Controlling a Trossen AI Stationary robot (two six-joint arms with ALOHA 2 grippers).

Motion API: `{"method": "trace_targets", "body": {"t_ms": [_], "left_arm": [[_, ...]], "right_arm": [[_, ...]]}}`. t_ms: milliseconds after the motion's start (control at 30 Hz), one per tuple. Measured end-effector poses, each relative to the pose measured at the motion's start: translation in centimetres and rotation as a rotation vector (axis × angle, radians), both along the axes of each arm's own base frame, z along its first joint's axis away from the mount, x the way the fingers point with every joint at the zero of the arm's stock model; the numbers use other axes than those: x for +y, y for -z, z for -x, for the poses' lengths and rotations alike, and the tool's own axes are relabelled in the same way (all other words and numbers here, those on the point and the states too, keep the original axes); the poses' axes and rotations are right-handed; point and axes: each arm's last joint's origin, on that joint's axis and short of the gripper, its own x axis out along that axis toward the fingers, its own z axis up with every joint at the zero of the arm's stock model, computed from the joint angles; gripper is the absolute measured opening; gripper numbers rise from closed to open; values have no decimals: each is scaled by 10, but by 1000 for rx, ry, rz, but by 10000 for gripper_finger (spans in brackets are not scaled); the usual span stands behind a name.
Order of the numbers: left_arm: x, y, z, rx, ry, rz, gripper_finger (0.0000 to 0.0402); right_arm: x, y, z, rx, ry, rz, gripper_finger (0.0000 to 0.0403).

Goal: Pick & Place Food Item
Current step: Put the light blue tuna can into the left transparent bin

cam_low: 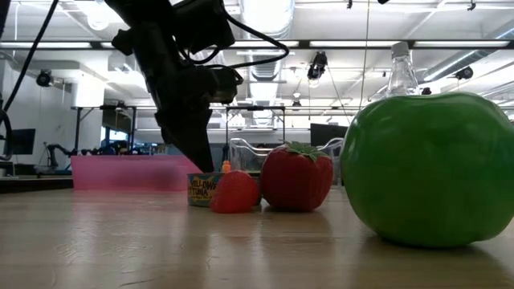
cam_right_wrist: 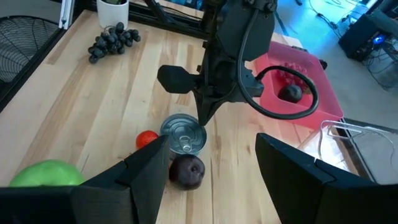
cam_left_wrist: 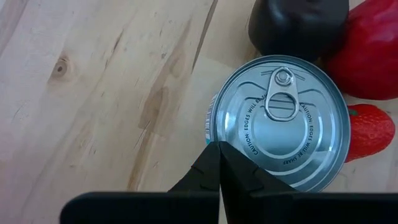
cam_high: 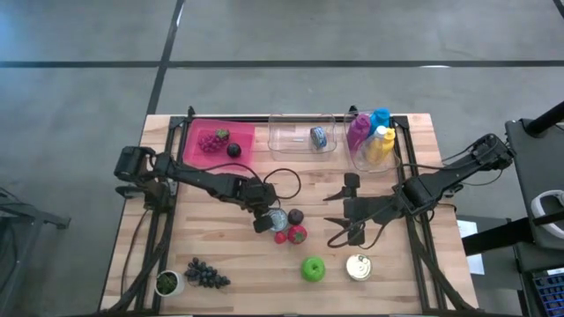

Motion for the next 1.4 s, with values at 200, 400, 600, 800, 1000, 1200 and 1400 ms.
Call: {"method": "trace_targets", "body": {"t_ms": [200, 400, 600, 800, 1000, 1200, 1400], "left_arm": [[1, 0, 0, 8, -3, 0, 1], [1, 0, 1, 12, -4, -1, 1], [1, 0, 1, 12, -4, -1, 1], [2, 0, 1, 13, -5, -2, 1], [2, 0, 1, 14, -4, -6, 1], [3, 3, 2, 32, -7, -7, 1], [3, 4, 3, 36, -7, -7, 1]], "right_arm": [[0, 0, 0, 0, 0, 0, 233], [0, 0, 0, 0, 0, 0, 233], [0, 0, 0, 0, 0, -1, 233], [0, 0, 0, 0, 1, -2, 233], [0, 0, 0, 0, 1, -2, 233], [0, 0, 0, 0, 1, -2, 233], [0, 0, 0, 0, 1, -2, 233]]}}
